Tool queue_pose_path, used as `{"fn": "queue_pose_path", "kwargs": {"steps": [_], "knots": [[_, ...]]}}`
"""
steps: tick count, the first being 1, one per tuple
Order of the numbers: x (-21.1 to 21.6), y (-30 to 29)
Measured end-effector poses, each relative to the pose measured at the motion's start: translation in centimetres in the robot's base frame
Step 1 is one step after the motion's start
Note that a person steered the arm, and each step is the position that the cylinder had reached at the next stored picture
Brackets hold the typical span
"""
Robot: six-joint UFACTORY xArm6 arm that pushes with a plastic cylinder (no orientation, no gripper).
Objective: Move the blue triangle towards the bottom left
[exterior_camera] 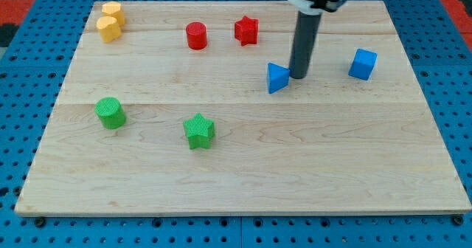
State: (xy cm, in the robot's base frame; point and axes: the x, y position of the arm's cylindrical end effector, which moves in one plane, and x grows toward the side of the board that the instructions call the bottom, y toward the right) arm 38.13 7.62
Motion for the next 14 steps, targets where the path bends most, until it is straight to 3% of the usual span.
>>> {"fn": "queue_pose_path", "kwargs": {"steps": [1,2,3,4,5,6,8,9,10,11,13,14], "knots": [[0.0,-9.4],[1.1,-15.3],[0.1,-6.1],[1.7,-1.1],[5.5,-5.2],[4.8,-11.8],[1.2,-5.9],[-1.2,-12.5],[-0.3,-21.8],[3.1,-25.0],[-2.5,-21.5],[1.8,-16.7]]}}
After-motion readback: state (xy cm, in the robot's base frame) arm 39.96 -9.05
